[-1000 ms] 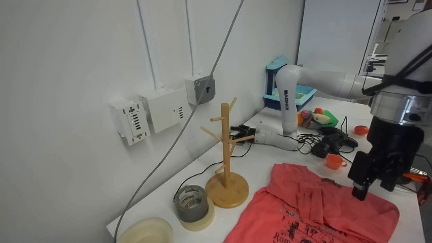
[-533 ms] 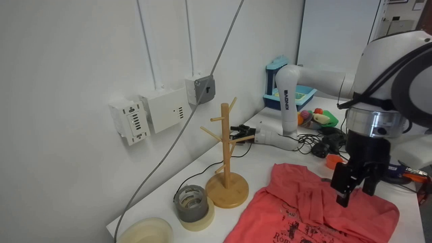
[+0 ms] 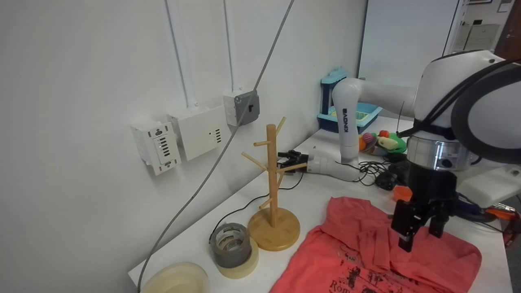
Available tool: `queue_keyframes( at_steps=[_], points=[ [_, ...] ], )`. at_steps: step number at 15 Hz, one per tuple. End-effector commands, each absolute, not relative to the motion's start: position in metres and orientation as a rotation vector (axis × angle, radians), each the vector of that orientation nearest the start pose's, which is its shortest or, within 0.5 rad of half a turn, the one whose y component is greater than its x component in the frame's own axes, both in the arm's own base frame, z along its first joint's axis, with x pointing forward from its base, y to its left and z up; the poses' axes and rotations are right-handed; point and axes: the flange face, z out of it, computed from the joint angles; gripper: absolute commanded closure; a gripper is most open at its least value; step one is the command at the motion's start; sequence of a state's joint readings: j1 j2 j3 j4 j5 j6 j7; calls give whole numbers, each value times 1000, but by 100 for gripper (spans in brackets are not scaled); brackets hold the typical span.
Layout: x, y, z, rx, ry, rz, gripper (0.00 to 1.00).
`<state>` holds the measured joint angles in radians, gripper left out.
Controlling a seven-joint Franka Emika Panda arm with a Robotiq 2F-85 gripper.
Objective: Unfold the sweatshirt sleeves
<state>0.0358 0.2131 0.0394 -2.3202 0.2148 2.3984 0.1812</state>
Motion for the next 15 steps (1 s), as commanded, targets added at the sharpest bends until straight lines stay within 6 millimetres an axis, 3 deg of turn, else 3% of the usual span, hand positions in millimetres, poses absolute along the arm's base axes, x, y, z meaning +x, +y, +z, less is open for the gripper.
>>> queue_keyframes(
  at_steps=[1,9,15],
  points=[
    [513,37,231,-3010,448,167,0],
    [533,23,172,-3037,556,-24,0],
    [534,25,135,-3024,651,-16,0]
  ],
)
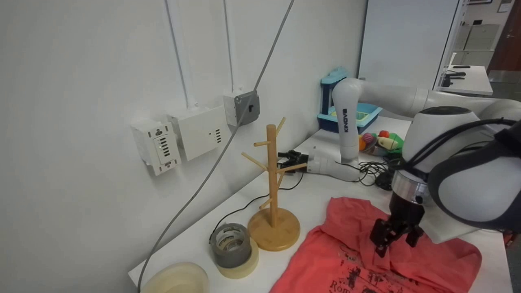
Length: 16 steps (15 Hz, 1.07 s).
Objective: Unfold the sweatshirt sleeves
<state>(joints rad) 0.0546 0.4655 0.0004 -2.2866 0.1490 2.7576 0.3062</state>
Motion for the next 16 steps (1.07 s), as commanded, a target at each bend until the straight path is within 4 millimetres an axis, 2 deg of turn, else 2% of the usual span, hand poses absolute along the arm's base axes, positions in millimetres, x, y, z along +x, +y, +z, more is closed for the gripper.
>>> queue_keyframes(
  at_steps=[1,7,12,16],
  points=[
    [535,26,131,-3024,662,-13,0],
    [542,29,113,-2998,730,9,0],
    [548,31,107,-2997,746,8,1],
    [553,35,106,-3001,744,8,18]
  ],
)
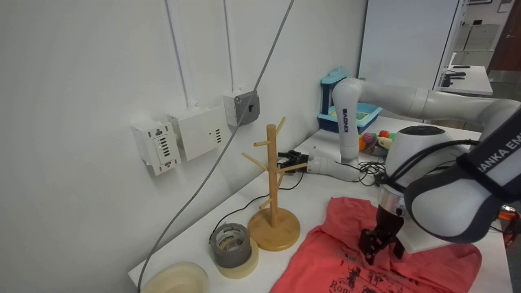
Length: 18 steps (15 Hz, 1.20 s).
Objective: Unfold the sweatshirt sleeves
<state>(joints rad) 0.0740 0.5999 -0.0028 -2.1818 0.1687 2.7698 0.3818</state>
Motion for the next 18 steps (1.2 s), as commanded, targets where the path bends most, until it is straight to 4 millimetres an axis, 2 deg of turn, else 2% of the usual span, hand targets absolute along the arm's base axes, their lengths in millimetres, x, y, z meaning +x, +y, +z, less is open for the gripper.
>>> queue_keyframes(
  at_steps=[1,3,6,7,8,14,15,18],
  points=[
    [554,36,106,-3003,741,6,16],
    [556,39,108,-3007,738,2,17],
    [560,43,115,-3011,737,-17,24],
    [562,44,116,-3012,738,-25,32],
    [564,44,118,-3012,740,-32,48],
    [570,42,121,-3013,752,-45,95],
    [570,42,121,-3013,754,-48,100],
    [571,43,124,-3005,765,-51,100]
  ],
)
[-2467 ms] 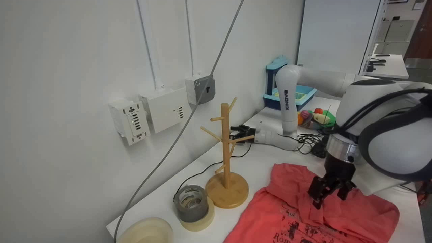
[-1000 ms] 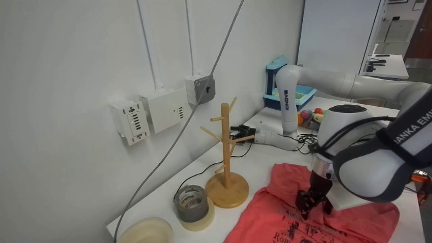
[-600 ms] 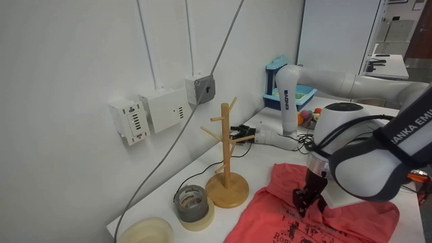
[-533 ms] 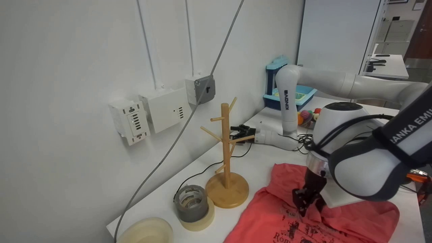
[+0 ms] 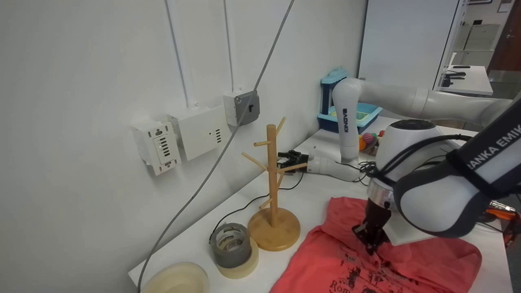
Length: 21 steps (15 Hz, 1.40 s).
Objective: Unfold the sweatshirt sleeves
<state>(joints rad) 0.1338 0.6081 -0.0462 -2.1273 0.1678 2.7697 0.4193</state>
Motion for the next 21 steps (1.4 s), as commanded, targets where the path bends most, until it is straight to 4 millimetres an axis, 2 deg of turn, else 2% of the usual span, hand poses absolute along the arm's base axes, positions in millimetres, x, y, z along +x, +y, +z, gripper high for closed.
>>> queue_keyframes(
  at_steps=[1,3,5,12,15,18,21],
  points=[
    [572,46,125,-3002,761,-53,99],
    [572,60,131,-2998,722,-63,99],
    [570,85,140,-2997,647,-83,99],
    [566,201,183,-2951,329,-139,99],
    [567,238,203,-2945,151,-150,99],
    [568,258,224,-2946,26,-163,99],
    [558,245,242,-2974,51,-174,99]
  ],
)
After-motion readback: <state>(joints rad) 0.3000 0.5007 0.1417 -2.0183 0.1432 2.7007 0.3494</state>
